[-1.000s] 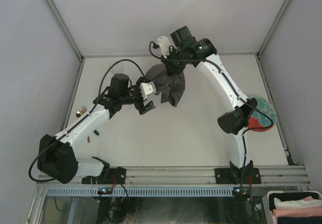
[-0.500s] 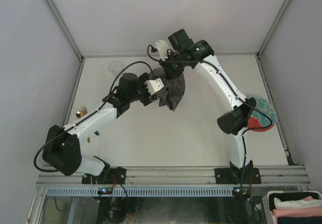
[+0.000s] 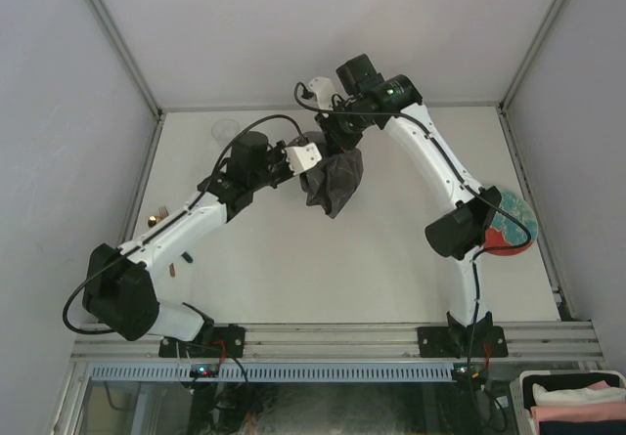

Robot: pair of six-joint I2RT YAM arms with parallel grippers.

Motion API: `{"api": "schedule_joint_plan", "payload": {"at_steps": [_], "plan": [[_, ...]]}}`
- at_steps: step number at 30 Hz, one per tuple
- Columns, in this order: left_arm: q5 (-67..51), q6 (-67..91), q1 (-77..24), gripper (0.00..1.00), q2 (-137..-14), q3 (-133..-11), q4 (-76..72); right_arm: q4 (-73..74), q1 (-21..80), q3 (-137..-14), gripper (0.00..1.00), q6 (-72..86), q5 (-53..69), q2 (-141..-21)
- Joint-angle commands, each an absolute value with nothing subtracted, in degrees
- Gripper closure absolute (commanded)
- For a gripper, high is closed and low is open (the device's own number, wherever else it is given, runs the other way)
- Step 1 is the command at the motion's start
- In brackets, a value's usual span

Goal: Set the dinner table for one person
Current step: Flatten out the napkin at the center of the board.

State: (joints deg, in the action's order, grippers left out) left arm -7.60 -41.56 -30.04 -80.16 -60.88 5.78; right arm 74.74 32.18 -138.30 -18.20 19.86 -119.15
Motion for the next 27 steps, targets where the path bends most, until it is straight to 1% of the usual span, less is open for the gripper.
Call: {"api": "schedule_joint_plan", "payload": {"at_steps": [1, 5, 9, 11, 15, 17, 18, 20, 24, 27], "plan": [[-6.1, -42.9, -30.2, 1.00, -77.1, -69.0, 11.4, 75.6, 30.1, -137.8, 1.00, -20.9, 19.5, -118.6], [-5.1, -44.2, -30.2, 1.00, -74.7, -74.0, 19.8, 78.6, 30.6, -133.9, 1.00, -25.2, 18.8, -116.0], [-4.6, -44.4, -30.2, 1.00, -69.9, -76.6, 26.0, 77.9, 29.9, -125.4, 1.00, -27.2, 17.7, -113.0], [-4.3, -44.0, -30.2, 1.00, -67.2, -77.9, 29.4, 76.9, 29.2, -122.2, 0.89, -27.7, 17.5, -112.1], [-2.8, -43.3, -30.1, 1.00, -62.4, -81.5, 34.7, 74.8, 27.5, -118.2, 0.61, -29.8, 15.4, -111.7], [-1.2, -44.1, -30.1, 1.00, -61.0, -82.9, 36.6, 73.6, 26.0, -115.7, 0.51, -31.6, 14.1, -111.6], [-0.3, -44.3, -30.1, 1.00, -60.5, -83.0, 37.3, 73.4, 25.3, -115.2, 0.48, -32.5, 13.7, -111.7], [1.3, -44.7, -29.9, 1.00, -59.6, -81.9, 38.1, 74.2, 24.9, -115.4, 0.46, -34.7, 13.5, -112.0], [1.4, -44.1, -29.7, 1.00, -58.3, -77.0, 37.2, 76.0, 27.0, -117.8, 0.45, -36.4, 15.1, -111.7], [0.7, -44.0, -29.7, 1.00, -58.4, -75.3, 36.3, 75.3, 28.0, -118.5, 0.45, -36.0, 13.7, -111.1]]}}
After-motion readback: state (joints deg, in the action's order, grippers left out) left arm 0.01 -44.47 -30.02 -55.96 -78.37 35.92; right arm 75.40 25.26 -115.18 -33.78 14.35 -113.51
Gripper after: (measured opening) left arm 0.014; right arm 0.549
